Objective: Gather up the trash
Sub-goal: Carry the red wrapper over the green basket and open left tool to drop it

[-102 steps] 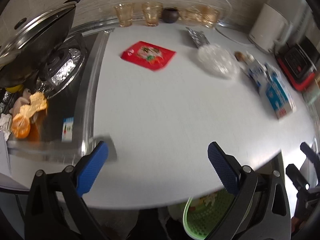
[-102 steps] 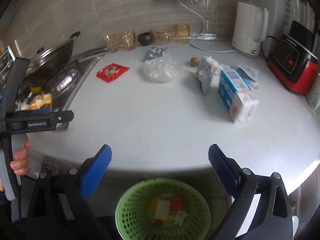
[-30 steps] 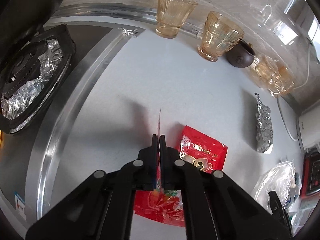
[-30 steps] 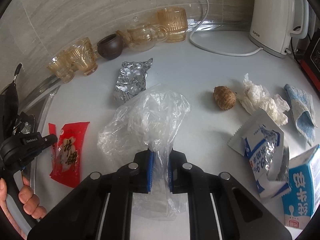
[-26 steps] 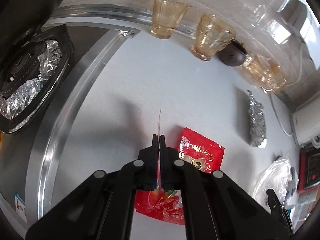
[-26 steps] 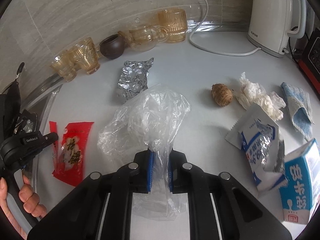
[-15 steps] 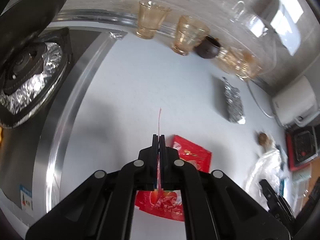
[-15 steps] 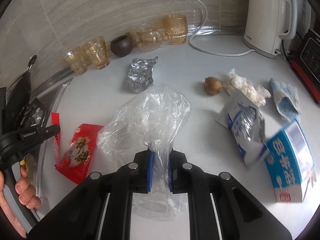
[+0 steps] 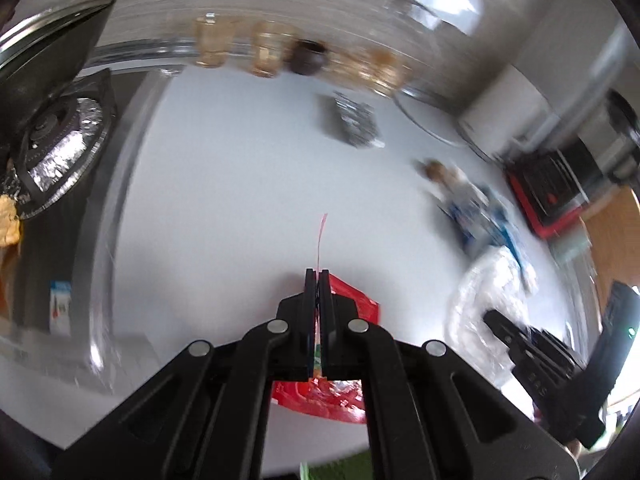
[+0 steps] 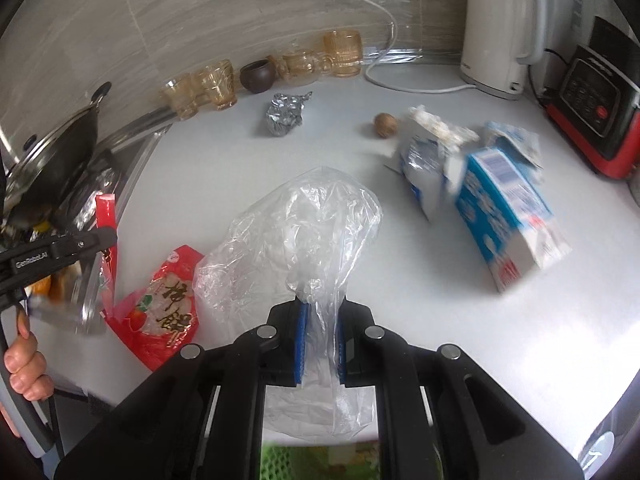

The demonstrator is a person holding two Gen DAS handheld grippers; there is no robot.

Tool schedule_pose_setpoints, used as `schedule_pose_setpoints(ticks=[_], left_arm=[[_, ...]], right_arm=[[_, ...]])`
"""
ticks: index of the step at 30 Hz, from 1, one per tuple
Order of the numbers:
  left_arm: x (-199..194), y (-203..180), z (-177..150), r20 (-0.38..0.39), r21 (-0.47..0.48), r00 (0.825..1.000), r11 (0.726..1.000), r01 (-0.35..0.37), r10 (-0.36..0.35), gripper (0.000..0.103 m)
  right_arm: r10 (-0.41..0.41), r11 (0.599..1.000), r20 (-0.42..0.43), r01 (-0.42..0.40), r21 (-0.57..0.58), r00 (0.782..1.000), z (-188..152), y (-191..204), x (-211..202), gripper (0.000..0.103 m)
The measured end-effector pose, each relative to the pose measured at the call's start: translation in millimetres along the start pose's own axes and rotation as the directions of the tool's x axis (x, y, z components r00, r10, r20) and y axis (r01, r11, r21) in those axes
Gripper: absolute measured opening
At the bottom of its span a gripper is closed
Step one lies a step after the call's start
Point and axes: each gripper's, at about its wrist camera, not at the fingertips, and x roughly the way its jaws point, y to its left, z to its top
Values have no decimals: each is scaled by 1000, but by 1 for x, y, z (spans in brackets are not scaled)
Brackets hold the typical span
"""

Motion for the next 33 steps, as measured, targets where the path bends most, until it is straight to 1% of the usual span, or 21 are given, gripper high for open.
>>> schedule_pose_setpoints(ticks=[3, 7, 13, 18, 22, 26, 28, 33], left_arm=[[-16, -33, -30, -23, 84, 999, 996, 26, -24, 1], [-30, -71, -67, -59, 156, 997, 986, 63, -55, 1], [-44, -120, -119, -106, 208, 990, 972, 110, -90, 1], [-49, -153, -155, -116, 262, 990, 959, 109, -80, 1], [-41, -162, -172, -152, 266, 986, 958, 108, -69, 1], [-26, -166, -187, -200, 274, 979, 957, 93, -38, 1], [-15, -166, -195, -229, 277, 973, 957, 83, -18, 1], [0, -164, -206, -261, 280, 965, 958, 62, 13, 1]], right_arm=[[-5, 1000, 4, 5, 1, 1000, -22, -11, -25, 12], [-23, 1000, 14, 23, -9, 1000, -53, -28, -59, 12], [-29, 1000, 9, 29, 9, 1000, -100, -60, -101, 12], [-35, 999, 5, 35, 21, 999, -128, -76, -118, 12], [-37, 999, 11, 37, 30, 999, -144, -87, -130, 12], [-34, 999, 15, 34, 43, 999, -154, -96, -137, 12], [-31, 998, 13, 31, 49, 999, -157, -98, -137, 12], [-29, 998, 10, 28, 56, 1000, -163, -102, -139, 12]])
